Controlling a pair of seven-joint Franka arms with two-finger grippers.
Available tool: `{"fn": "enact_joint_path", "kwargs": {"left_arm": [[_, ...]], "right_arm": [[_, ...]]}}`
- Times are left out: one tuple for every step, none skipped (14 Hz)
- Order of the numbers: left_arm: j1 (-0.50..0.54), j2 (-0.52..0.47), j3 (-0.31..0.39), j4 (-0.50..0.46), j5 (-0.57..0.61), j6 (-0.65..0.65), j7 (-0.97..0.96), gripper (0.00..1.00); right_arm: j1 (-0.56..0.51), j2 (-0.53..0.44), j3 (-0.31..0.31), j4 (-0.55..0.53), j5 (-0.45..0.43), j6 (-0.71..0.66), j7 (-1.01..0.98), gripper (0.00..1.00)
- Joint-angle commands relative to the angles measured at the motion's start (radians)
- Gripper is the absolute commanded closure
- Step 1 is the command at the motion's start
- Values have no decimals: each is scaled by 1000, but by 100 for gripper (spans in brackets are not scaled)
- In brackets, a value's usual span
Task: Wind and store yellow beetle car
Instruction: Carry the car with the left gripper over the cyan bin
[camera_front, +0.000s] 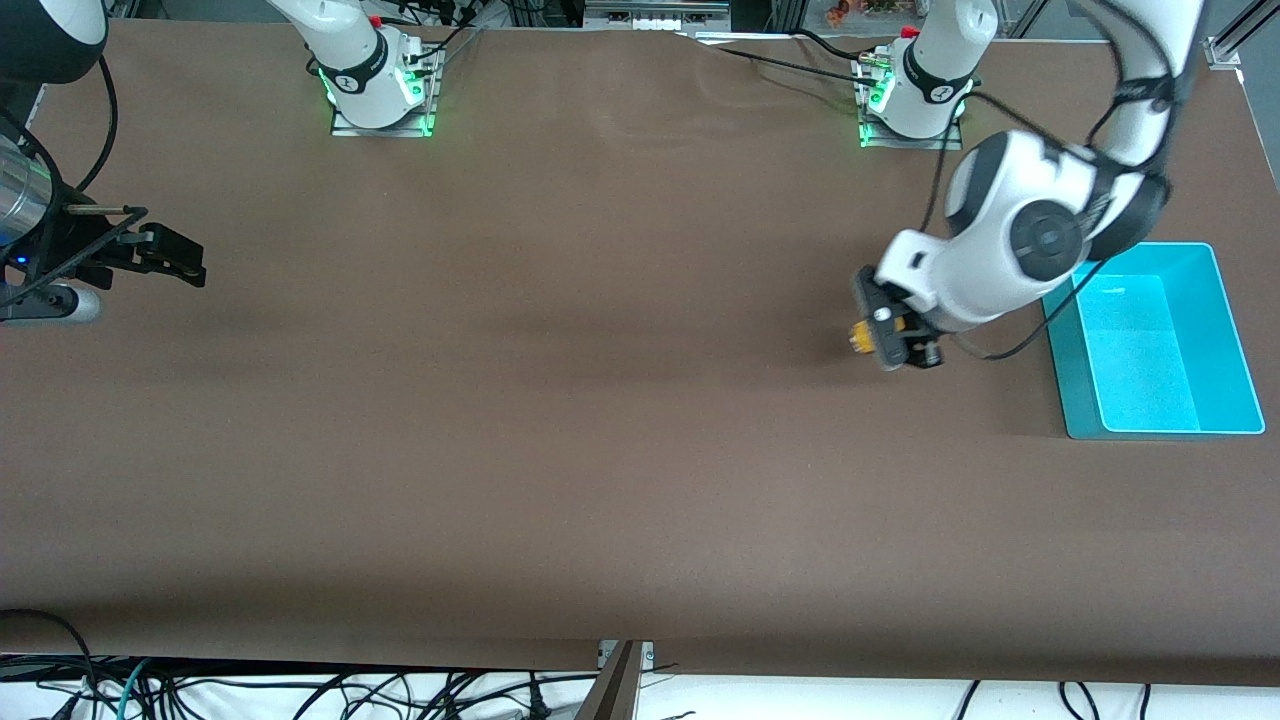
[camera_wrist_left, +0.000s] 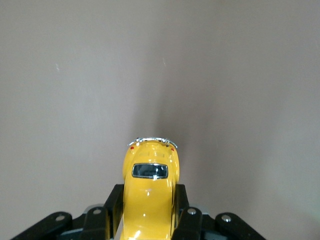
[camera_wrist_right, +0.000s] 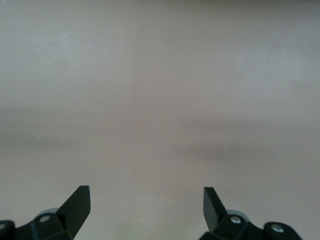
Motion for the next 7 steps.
{"fn": "enact_joint_path", "kwargs": {"left_arm": [[103,-83,60,-118,13,28,253,100],[103,-83,126,-119,30,28,331,100],[103,-83,179,-127,41,37,414,100],[105,-86,234,-133,59,55,500,100],[106,-86,287,-141,70,77,583,100],[109,-86,335,-159,70,121,653,100],[120,-83,383,-187,70,187,742,100]], "right_arm": [[4,-14,1,-11,5,3,7,0],[4,-14,1,-11,5,3,4,0],[4,-14,1,-11,5,3,7,0],[4,-14,1,-11,5,3,7,0],[4,-14,1,-11,5,3,7,0],[4,-14,1,-11,5,3,7,0],[4,-14,1,-11,5,3,4,0]]}}
